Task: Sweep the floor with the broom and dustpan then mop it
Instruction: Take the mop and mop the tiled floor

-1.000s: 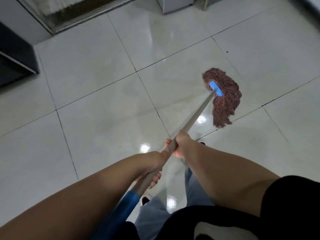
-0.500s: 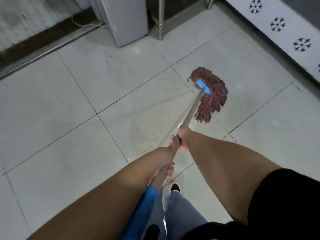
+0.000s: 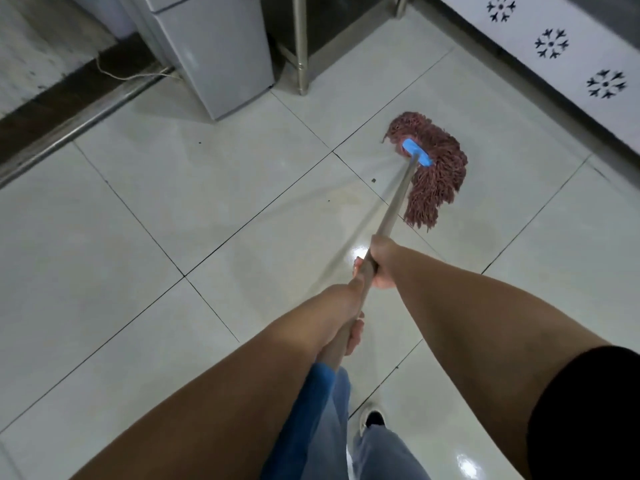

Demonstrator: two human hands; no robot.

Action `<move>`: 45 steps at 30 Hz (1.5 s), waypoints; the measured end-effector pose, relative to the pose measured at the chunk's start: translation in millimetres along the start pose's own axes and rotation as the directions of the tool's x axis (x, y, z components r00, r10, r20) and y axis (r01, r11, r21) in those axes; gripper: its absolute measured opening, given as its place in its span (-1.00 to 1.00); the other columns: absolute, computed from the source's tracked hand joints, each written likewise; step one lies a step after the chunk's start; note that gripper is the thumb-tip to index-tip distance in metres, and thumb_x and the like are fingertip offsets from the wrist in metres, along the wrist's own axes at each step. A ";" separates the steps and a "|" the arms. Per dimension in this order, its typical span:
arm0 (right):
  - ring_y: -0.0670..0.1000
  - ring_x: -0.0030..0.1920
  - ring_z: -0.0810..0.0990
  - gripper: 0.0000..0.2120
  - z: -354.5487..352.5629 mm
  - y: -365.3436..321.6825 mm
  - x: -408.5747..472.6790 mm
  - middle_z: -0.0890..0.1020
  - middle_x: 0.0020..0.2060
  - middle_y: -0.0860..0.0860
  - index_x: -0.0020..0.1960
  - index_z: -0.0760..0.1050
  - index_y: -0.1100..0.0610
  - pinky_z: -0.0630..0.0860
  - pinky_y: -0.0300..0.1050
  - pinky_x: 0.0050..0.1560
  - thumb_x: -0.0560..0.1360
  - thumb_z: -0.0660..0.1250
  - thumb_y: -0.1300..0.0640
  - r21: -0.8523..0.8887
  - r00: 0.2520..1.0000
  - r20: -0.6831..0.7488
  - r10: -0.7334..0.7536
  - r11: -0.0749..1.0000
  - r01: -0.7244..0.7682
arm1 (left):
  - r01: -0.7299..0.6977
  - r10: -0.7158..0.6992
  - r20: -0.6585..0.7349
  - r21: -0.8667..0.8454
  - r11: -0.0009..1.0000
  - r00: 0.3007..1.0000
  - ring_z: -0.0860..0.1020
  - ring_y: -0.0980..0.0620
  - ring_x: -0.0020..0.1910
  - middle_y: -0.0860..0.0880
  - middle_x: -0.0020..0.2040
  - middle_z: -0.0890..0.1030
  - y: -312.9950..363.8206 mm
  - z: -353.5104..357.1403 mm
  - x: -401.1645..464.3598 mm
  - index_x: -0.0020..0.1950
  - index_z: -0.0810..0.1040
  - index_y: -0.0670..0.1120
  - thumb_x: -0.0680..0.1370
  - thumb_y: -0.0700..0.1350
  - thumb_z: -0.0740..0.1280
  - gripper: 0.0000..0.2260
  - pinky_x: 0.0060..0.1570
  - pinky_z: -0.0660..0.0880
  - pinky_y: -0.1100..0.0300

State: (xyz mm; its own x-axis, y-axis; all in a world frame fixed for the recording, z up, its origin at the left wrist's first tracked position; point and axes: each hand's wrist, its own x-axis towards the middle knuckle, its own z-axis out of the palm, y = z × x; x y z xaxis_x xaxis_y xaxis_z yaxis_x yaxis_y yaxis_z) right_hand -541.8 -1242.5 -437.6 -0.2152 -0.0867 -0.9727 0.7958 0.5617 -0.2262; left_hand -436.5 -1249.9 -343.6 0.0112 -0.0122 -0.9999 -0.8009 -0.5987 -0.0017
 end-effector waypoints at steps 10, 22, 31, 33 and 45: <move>-0.01 -0.56 0.40 -0.82 9.5 41.2 -19.7 0.42 -0.34 0.12 0.11 0.24 0.19 0.41 -0.34 -0.65 0.63 -0.01 0.10 -0.097 0.999 -0.029 -0.013 0.995 0.010 | -0.013 0.013 0.050 0.008 1.000 0.999 0.19 0.14 -0.75 0.00 -0.59 0.27 -46.0 -13.5 -20.3 -0.32 0.27 -0.10 0.46 0.42 0.05 -0.42 -0.62 0.15 0.47; -0.03 -0.76 0.42 -0.66 7.4 251.1 -63.9 0.46 -0.28 0.14 0.34 0.31 0.27 0.41 -0.29 -0.70 0.62 0.03 0.18 -0.285 0.988 0.144 -0.062 0.953 0.101 | -0.165 0.165 0.021 -0.019 0.986 0.986 0.25 0.13 -0.78 0.02 -0.72 0.30 -278.9 -10.7 -32.0 -0.35 0.28 -0.13 0.55 0.30 0.03 -0.46 -0.74 0.17 0.44; 0.00 -0.65 0.48 -0.79 12.2 427.8 -131.9 0.46 -0.23 0.13 0.22 0.24 0.19 0.42 -0.28 -0.67 0.62 -0.01 0.16 -0.414 0.982 0.184 0.035 0.909 0.045 | -0.030 0.022 -0.055 -0.154 0.988 0.998 0.20 0.12 -0.74 0.00 -0.63 0.26 -460.7 -4.4 -58.9 -0.30 0.26 -0.12 0.45 0.44 -0.01 -0.40 -0.59 0.17 0.45; 0.01 -0.60 0.49 -0.85 12.1 458.3 -146.3 0.45 -0.27 0.13 0.14 0.21 0.19 0.41 -0.26 -0.70 0.62 -0.01 0.15 -0.430 0.983 0.179 0.048 0.902 0.035 | -0.014 0.002 -0.065 -0.181 0.983 0.998 0.20 0.12 -0.74 0.01 -0.63 0.26 -495.5 -3.7 -61.0 -0.30 0.25 -0.11 0.45 0.44 0.00 -0.41 -0.58 0.16 0.44; 0.18 -0.34 0.55 -0.68 59.6 763.0 -213.4 0.48 -0.26 0.23 0.05 0.22 0.27 0.46 -0.11 -0.66 0.65 -0.05 -0.02 -0.465 0.956 0.261 0.131 0.885 0.006 | -0.012 -0.009 -0.162 -0.131 0.991 0.987 0.22 0.09 -0.74 0.00 -0.69 0.29 -813.5 -65.5 -28.5 -0.24 0.30 -0.14 0.52 0.36 -0.03 -0.44 -0.56 0.21 0.45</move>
State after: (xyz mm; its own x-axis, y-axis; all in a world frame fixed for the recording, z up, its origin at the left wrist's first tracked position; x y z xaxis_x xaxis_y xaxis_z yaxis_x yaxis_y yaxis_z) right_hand 145.1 -844.4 -405.7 0.0463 -0.2242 -0.9734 0.4402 0.8793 -0.1816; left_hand 253.9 -814.9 -312.6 0.1155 -0.1363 -0.9839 -0.7159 -0.6981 0.0127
